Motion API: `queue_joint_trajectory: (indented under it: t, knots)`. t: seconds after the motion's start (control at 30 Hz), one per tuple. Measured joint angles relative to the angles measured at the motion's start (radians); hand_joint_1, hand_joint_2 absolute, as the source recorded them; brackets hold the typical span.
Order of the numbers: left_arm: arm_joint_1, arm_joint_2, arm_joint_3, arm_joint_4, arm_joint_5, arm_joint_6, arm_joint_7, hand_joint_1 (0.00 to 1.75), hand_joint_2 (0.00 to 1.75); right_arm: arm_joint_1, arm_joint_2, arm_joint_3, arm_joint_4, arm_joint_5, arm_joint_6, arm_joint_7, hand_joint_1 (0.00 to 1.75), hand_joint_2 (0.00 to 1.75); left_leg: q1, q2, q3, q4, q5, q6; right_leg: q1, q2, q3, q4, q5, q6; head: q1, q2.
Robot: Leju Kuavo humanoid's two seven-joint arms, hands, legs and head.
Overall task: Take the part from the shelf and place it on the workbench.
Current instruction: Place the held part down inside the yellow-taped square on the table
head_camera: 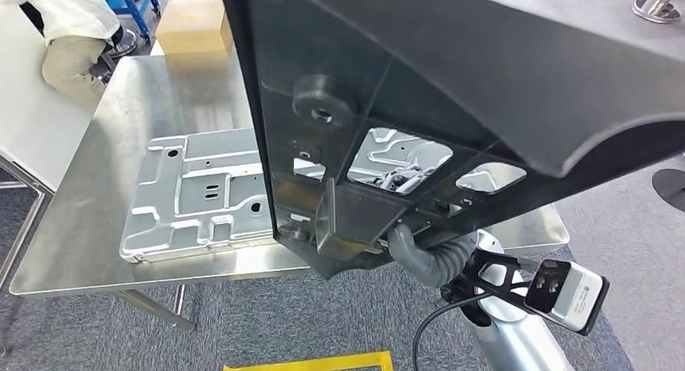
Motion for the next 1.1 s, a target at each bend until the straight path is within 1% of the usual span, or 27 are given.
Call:
queue_joint_trajectory:
  t: [0.07,0.13,0.17,0.23,0.27,0.3,0.33,0.37,0.4,0.43,0.47,0.5,0.53,0.6,0.63,0.67,0.7,0.73,0.77,0.8,0.83,0.87,0.9,0.93,0.97,1.0,1.1]
  knots:
    - [0.001,0.000,0.007,0.000,0.003,0.004,0.000,0.00,1.75,-0.009,-0.007,-0.001,0.001,-0.007,-0.019,0.002,1.75,1.75,0.000,-0.001,0.000,-0.006,-0.003,0.011,0.001,0.000,-0.002,0.000,-0.003,0.010,0.001,0.000]
    - [0.002,-0.001,0.011,0.000,0.007,0.007,-0.003,0.00,1.75,-0.016,-0.018,-0.006,0.000,-0.014,-0.040,0.001,1.75,1.75,0.004,-0.001,0.004,-0.013,-0.003,0.022,-0.001,-0.001,-0.012,0.026,-0.022,0.021,0.002,0.000]
    - [0.002,-0.002,0.013,0.000,0.008,0.010,-0.005,0.00,1.75,-0.018,-0.024,-0.009,-0.002,-0.016,-0.053,-0.001,1.75,1.75,0.005,-0.001,0.007,-0.016,-0.003,0.028,-0.003,-0.002,-0.033,0.069,-0.045,0.026,0.004,0.000]
    - [0.001,-0.002,0.015,0.000,0.009,0.015,-0.008,0.00,1.75,-0.013,-0.035,-0.018,-0.008,-0.009,-0.081,-0.002,1.75,1.75,0.005,0.000,0.008,-0.016,-0.006,0.034,-0.006,-0.003,-0.105,0.207,-0.104,0.033,0.007,0.000]
    - [0.002,-0.002,0.017,0.000,0.009,0.016,-0.009,0.00,1.75,-0.006,-0.039,-0.021,-0.013,0.001,-0.097,-0.001,1.75,1.75,0.004,0.000,0.008,-0.015,-0.007,0.035,-0.007,-0.003,-0.141,0.268,-0.121,0.035,0.007,0.000]
    - [0.002,-0.002,0.018,0.000,0.008,0.017,-0.009,0.00,1.75,0.004,-0.043,-0.023,-0.019,0.014,-0.113,0.002,1.75,1.75,0.004,-0.001,0.010,-0.015,-0.009,0.036,-0.008,-0.003,-0.163,0.299,-0.119,0.036,0.007,0.000]
    - [0.002,-0.003,0.019,0.000,0.008,0.018,-0.008,0.00,1.75,0.015,-0.045,-0.025,-0.025,0.029,-0.129,0.005,1.75,1.75,0.004,-0.001,0.013,-0.014,-0.011,0.036,-0.009,-0.003,-0.165,0.287,-0.097,0.035,0.007,0.000]
    - [0.003,-0.004,0.020,0.000,0.006,0.019,-0.007,0.00,1.75,0.025,-0.047,-0.025,-0.031,0.047,-0.144,0.010,1.75,1.75,0.004,-0.002,0.017,-0.014,-0.014,0.034,-0.010,-0.003,-0.145,0.235,-0.059,0.033,0.007,0.000]
    - [0.003,-0.006,0.020,0.000,0.004,0.019,-0.007,0.00,1.75,0.035,-0.048,-0.027,-0.038,0.069,-0.161,0.014,1.75,1.75,0.004,-0.003,0.021,-0.014,-0.017,0.032,-0.010,-0.004,-0.113,0.159,-0.016,0.028,0.007,0.000]
    - [0.002,-0.008,0.021,0.000,0.002,0.020,-0.006,0.00,1.75,0.045,-0.049,-0.029,-0.045,0.094,-0.180,0.019,1.75,1.75,0.002,-0.003,0.025,-0.013,-0.020,0.029,-0.007,-0.005,-0.083,0.088,0.015,0.023,0.007,0.000]
    - [0.002,-0.011,0.021,0.000,-0.001,0.020,-0.006,0.00,1.75,0.055,-0.050,-0.031,-0.051,0.118,-0.198,0.024,1.75,1.75,0.001,-0.004,0.027,-0.012,-0.023,0.024,-0.004,-0.006,-0.061,0.038,0.033,0.019,0.007,0.000]
    - [0.002,-0.012,0.021,0.000,-0.003,0.020,-0.006,0.00,1.75,0.066,-0.051,-0.034,-0.056,0.137,-0.213,0.029,1.75,1.75,0.000,-0.004,0.028,-0.012,-0.025,0.019,-0.002,-0.006,-0.050,0.011,0.039,0.015,0.006,0.000]
    - [0.001,-0.013,0.021,0.000,-0.004,0.020,-0.006,0.00,1.75,0.075,-0.052,-0.038,-0.059,0.149,-0.223,0.031,1.75,1.75,-0.001,-0.004,0.029,-0.013,-0.026,0.014,0.001,-0.005,-0.049,0.007,0.036,0.013,0.006,0.000]
    - [0.001,-0.014,0.023,0.000,-0.004,0.021,-0.006,0.00,1.75,0.090,-0.055,-0.043,-0.065,0.159,-0.229,0.034,1.75,1.75,0.000,-0.003,0.032,-0.014,-0.030,0.002,-0.002,-0.003,-0.046,0.000,0.039,0.004,0.006,0.000]
    - [0.001,-0.015,0.024,0.000,-0.004,0.021,-0.006,0.00,1.75,0.094,-0.056,-0.045,-0.067,0.162,-0.231,0.035,1.75,1.75,0.001,-0.002,0.028,-0.001,-0.040,-0.003,-0.005,-0.003,-0.042,-0.005,0.041,0.000,0.006,0.000]
    - [0.001,-0.015,0.025,0.000,-0.006,0.021,-0.006,0.00,1.75,0.097,-0.056,-0.047,-0.069,0.167,-0.235,0.035,1.75,1.75,0.001,-0.002,0.015,0.033,-0.062,-0.006,-0.008,-0.003,-0.038,-0.010,0.043,-0.005,0.005,0.000]
    - [0.001,-0.016,0.026,0.000,-0.008,0.020,-0.007,0.00,1.75,0.101,-0.057,-0.050,-0.070,0.177,-0.244,0.038,1.75,1.75,0.002,-0.001,-0.009,0.087,-0.092,-0.009,-0.008,-0.004,-0.035,-0.012,0.043,-0.007,0.004,0.000]
    - [0.001,-0.016,0.027,0.000,-0.009,0.017,-0.008,0.00,1.75,0.106,-0.059,-0.058,-0.071,0.193,-0.259,0.044,1.75,1.75,0.002,-0.001,-0.041,0.155,-0.126,-0.011,-0.007,-0.005,-0.035,-0.012,0.042,-0.009,0.004,0.000]
    - [0.002,-0.016,0.027,0.000,-0.012,0.014,-0.010,0.00,1.75,0.114,-0.064,-0.070,-0.071,0.214,-0.277,0.052,1.75,1.75,0.003,-0.001,-0.074,0.221,-0.152,-0.012,-0.007,-0.006,-0.035,-0.012,0.042,-0.011,0.004,0.000]
    - [0.003,-0.015,0.028,0.000,-0.013,0.010,-0.011,0.00,1.75,0.123,-0.070,-0.090,-0.070,0.241,-0.293,0.062,1.75,1.75,0.003,-0.001,-0.094,0.261,-0.160,-0.013,-0.006,-0.007,-0.034,-0.011,0.040,-0.011,0.004,0.000]
    - [0.004,-0.015,0.029,0.000,-0.014,0.007,-0.011,0.00,1.75,0.131,-0.077,-0.116,-0.066,0.275,-0.303,0.074,1.75,1.75,0.003,-0.001,-0.098,0.265,-0.148,-0.013,-0.006,-0.008,-0.034,-0.009,0.039,-0.011,0.004,0.000]
    - [0.005,-0.015,0.031,0.000,-0.016,0.005,-0.011,0.00,1.75,0.135,-0.083,-0.147,-0.061,0.319,-0.307,0.088,1.75,1.75,0.003,-0.001,-0.082,0.228,-0.119,-0.012,-0.005,-0.008,-0.034,-0.006,0.037,-0.010,0.004,0.000]
    - [0.004,-0.014,0.033,0.000,-0.017,0.003,-0.011,0.00,1.75,0.134,-0.086,-0.182,-0.051,0.385,-0.314,0.107,1.75,1.75,0.003,-0.001,-0.050,0.160,-0.081,-0.009,-0.005,-0.007,-0.033,-0.004,0.034,-0.008,0.004,0.000]
    - [0.003,-0.014,0.034,0.000,-0.018,0.002,-0.012,0.00,1.75,0.127,-0.087,-0.214,-0.037,0.467,-0.327,0.134,1.75,1.75,0.002,-0.001,-0.017,0.090,-0.053,-0.005,-0.003,-0.006,-0.032,0.000,0.032,-0.005,0.004,0.000]
    - [0.001,-0.013,0.036,0.000,-0.019,0.001,-0.012,0.00,1.75,0.115,-0.087,-0.242,-0.018,0.562,-0.345,0.168,1.75,1.75,0.000,-0.002,0.008,0.036,-0.035,0.000,-0.002,-0.005,-0.033,0.003,0.030,-0.001,0.004,0.000]
    - [-0.001,-0.013,0.037,0.000,-0.019,0.000,-0.013,0.00,1.75,0.096,-0.086,-0.262,0.010,0.664,-0.367,0.209,1.75,1.75,-0.001,-0.002,0.021,0.005,-0.029,0.005,-0.001,-0.003,-0.034,0.005,0.029,0.004,0.005,0.000]
    - [-0.005,-0.013,0.038,0.000,-0.021,-0.004,-0.013,0.00,1.75,-0.001,-0.086,-0.277,0.137,0.948,-0.433,0.341,1.75,1.75,-0.002,-0.001,0.022,-0.009,-0.025,0.022,-0.003,0.000,-0.041,0.008,0.031,0.021,0.007,0.000]
